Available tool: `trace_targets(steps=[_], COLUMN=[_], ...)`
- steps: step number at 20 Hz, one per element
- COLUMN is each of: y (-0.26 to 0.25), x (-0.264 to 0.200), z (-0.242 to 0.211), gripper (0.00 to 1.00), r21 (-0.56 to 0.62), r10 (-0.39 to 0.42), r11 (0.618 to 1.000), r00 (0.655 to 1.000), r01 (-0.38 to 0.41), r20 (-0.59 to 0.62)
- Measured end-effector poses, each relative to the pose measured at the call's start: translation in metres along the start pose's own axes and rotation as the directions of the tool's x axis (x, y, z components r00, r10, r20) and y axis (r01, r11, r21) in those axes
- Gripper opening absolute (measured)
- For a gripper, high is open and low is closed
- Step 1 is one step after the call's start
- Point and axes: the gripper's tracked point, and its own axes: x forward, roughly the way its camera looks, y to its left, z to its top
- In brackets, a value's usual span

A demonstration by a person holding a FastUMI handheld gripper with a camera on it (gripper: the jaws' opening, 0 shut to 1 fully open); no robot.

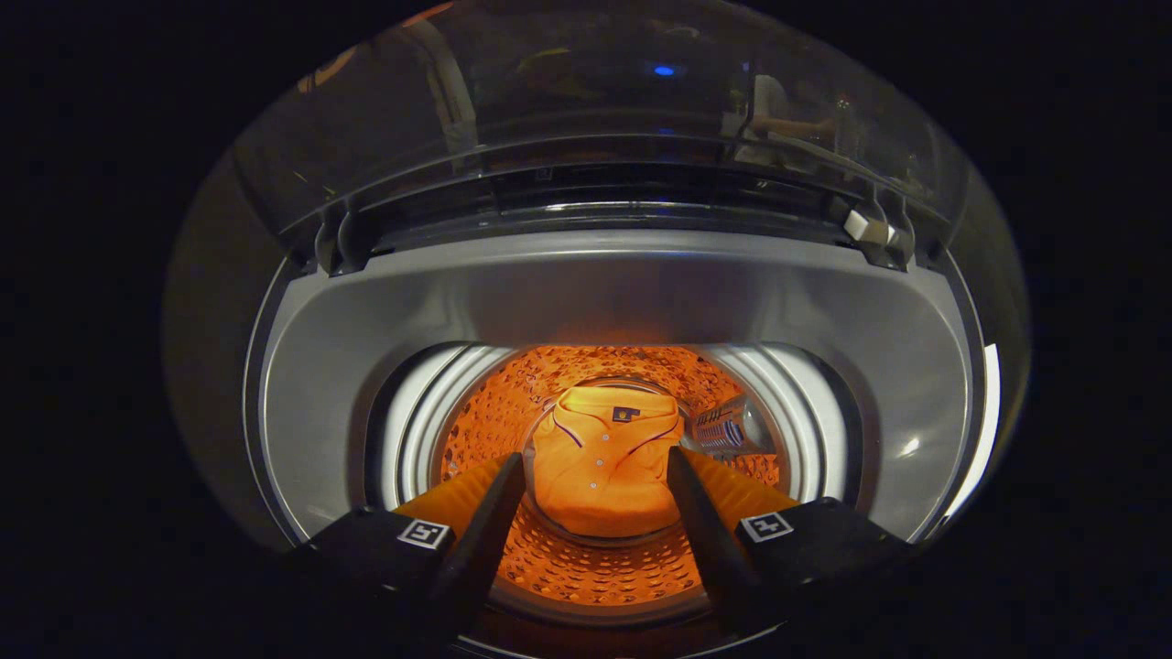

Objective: Put the clothes into the washing machine and then close the washing machine lid.

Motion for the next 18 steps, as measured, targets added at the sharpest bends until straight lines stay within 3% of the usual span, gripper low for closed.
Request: trace_targets(steps=[10,18], y=[0.014,0.028], x=[-0.057,-0.169], z=[-0.003,0.043], gripper=[0.99,0.99], r21=[0.024,0.012], r10=[0.019,0.016], r11=[0.999,1.0], r00=[0.983,0.887], r01=[-0.023,-0.024], r20=[0.181,0.461])
